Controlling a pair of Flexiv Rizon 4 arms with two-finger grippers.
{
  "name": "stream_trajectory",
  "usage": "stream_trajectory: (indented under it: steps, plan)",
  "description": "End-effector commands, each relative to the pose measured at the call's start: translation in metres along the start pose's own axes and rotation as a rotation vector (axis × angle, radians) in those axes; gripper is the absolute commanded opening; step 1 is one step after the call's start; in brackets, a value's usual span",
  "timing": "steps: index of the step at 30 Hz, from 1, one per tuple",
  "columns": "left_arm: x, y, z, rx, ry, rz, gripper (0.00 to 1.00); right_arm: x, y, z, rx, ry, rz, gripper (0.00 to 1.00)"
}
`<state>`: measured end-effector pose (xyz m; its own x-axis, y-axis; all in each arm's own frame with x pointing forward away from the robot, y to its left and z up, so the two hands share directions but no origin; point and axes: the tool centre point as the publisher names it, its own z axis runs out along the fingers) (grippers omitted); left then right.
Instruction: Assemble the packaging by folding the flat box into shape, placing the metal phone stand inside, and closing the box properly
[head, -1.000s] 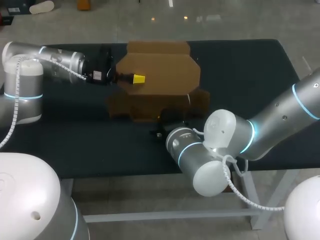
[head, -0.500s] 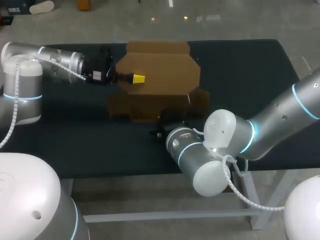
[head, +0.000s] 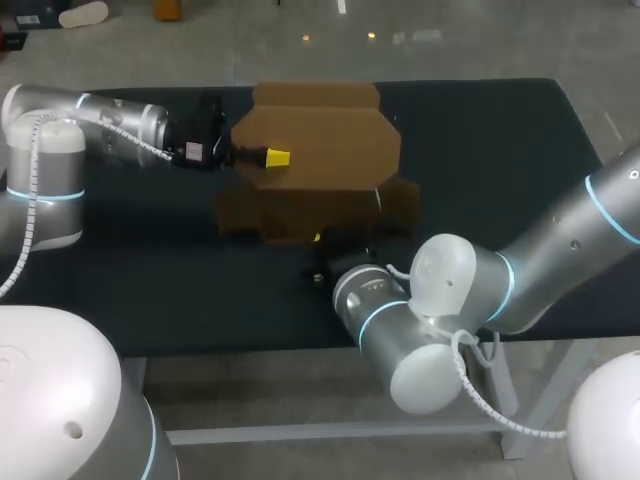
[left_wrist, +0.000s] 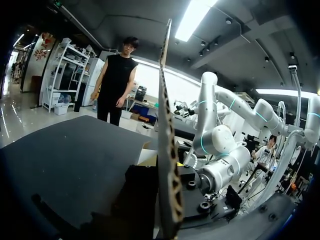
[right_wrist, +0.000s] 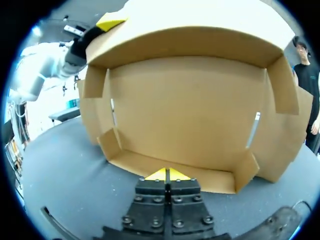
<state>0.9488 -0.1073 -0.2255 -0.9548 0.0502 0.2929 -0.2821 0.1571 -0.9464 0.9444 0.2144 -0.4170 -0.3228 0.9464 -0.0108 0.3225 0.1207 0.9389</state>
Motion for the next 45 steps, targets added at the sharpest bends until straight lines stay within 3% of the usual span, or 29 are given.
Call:
stream_trajectory:
  steps: [1, 15, 27, 45]
  plan:
    - [0.0, 0.002, 0.0, -0.001, 0.001, 0.0, 0.0, -0.001, -0.001, -0.019, -0.025, 0.003, 0.008, 0.0]
    - [0.0, 0.002, 0.0, -0.001, 0.001, 0.0, 0.0, -0.025, 0.002, -0.065, -0.052, 0.079, 0.026, 0.0]
    - [0.0, 0.002, 0.0, -0.001, 0.001, 0.0, 0.0, -0.042, -0.002, -0.105, -0.046, 0.252, -0.006, 0.0]
    - [0.0, 0.002, 0.0, -0.001, 0.001, 0.0, 0.0, -0.085, -0.001, -0.151, -0.037, 0.38, -0.079, 0.0]
